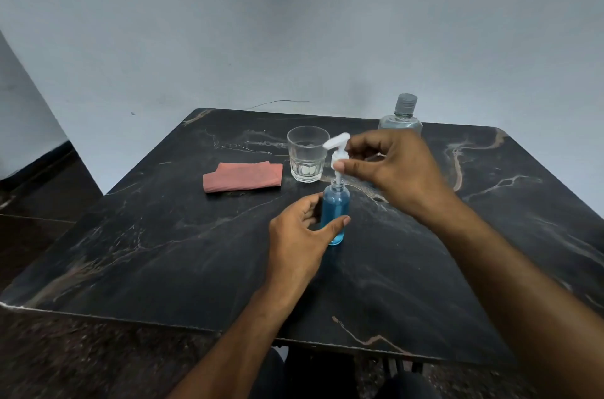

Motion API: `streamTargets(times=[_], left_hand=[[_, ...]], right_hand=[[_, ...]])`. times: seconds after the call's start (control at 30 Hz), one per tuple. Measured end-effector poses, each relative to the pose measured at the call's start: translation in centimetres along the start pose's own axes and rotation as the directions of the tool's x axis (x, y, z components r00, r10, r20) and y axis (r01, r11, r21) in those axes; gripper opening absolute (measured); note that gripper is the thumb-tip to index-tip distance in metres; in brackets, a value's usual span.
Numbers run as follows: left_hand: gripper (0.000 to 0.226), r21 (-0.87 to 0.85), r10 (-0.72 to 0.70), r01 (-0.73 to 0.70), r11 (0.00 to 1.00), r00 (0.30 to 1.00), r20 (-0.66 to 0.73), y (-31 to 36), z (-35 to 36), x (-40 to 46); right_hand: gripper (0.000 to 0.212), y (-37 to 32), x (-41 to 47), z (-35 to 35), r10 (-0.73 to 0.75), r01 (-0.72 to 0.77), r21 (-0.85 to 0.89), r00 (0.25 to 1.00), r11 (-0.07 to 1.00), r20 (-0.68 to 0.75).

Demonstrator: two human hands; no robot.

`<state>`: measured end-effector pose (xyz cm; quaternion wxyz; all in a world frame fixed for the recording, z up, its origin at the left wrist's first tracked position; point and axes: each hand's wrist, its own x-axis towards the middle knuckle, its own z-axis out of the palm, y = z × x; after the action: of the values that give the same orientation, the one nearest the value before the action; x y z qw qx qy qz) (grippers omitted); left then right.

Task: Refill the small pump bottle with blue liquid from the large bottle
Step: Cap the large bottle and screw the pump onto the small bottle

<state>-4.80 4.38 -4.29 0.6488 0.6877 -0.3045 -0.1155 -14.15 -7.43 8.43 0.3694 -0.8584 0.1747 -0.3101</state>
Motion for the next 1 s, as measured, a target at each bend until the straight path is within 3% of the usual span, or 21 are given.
streamTargets(times=[0.57,0.73,0.9,1.0], left_hand=[[0.050,-0.022,-0.022,0.023,0.999,1.000,0.015,-0.8,0.0,0.4],[0.045,-0.006,-0.011,0.011,1.000,1.000,0.011,-0.6,0.0,0.2],[0.044,0.021,0.006,-0.006,1.000,1.000,0.015,-0.4,0.0,0.0],[0.043,0.017,0.020,-0.020,1.000,1.000,0.010,-0.5,0.0,0.0]], right_hand=[[0.020,2.4,-0.5,0.0,0.086,-0.111,0.108,0.974,0.988,0.211],[0.021,2.4,-0.5,0.4,0.105,-0.118,0.087,0.985,0.989,0.139],[0.041,2.5,-1.3,1.8,0.104,-0.104,-0.004,0.994,0.995,0.043],[0.051,2.8,-1.9,2.0,0.105,-0.119,0.126,0.988,0.985,0.109]])
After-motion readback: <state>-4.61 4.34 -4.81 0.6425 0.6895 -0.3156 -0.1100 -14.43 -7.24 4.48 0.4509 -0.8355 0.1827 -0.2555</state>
